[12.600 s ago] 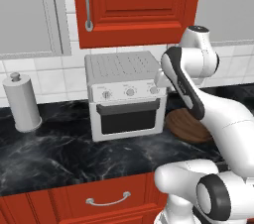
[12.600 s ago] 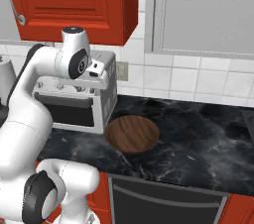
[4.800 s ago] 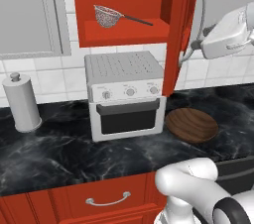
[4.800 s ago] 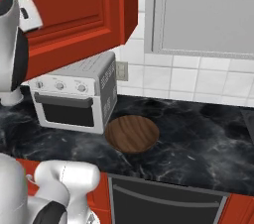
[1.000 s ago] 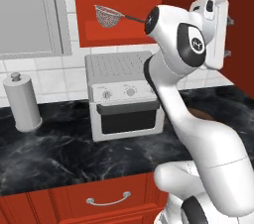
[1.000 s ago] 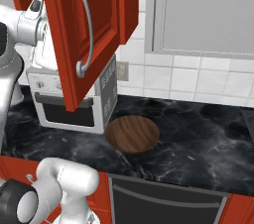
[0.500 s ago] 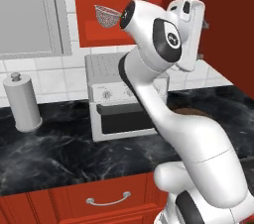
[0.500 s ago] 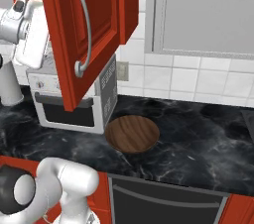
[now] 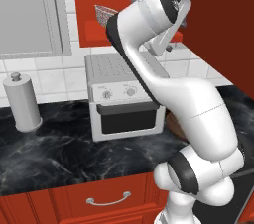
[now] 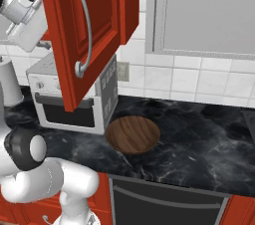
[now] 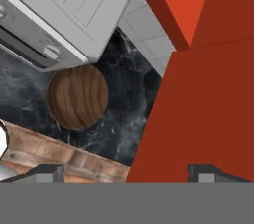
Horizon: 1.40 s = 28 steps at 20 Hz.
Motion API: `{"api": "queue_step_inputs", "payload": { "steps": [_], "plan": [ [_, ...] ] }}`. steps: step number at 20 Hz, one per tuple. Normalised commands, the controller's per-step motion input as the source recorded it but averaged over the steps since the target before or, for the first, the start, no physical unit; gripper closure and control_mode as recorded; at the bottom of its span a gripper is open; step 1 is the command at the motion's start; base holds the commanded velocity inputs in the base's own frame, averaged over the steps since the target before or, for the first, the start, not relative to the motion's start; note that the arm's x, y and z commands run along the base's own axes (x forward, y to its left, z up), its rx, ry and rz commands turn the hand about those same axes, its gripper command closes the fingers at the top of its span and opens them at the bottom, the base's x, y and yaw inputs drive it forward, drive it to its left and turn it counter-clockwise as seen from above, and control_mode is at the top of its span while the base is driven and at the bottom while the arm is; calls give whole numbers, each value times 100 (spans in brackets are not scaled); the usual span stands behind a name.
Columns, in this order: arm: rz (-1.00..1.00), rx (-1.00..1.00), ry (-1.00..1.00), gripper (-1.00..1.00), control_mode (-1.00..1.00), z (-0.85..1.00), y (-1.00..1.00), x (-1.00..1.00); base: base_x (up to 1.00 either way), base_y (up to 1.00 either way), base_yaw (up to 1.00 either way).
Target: Open the cabinet and setup a tea strainer by placing it in the bowl upright.
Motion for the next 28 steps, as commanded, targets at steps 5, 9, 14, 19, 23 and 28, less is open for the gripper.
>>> {"api": "queue_step_inputs", "payload": {
  "steps": [5, 9, 14, 19, 23, 28],
  "plan": [
    [0, 1, -13, -100, -100, 0, 47, 11, 0, 0, 0],
    [0, 25, -10, -100, -100, 0, 0, 37, 0, 0, 0],
    [5, 24, -29, -100, -100, 0, 6, 53, 0, 0, 0],
    [23, 22, -24, -100, -100, 0, 26, 35, 0, 0, 0],
    [31, 21, -1, -100, -100, -6, 28, 43, 0, 0, 0],
    [35, 4, -8, -100, -100, -4, 2, 16, 0, 0, 0]
  ]
}}
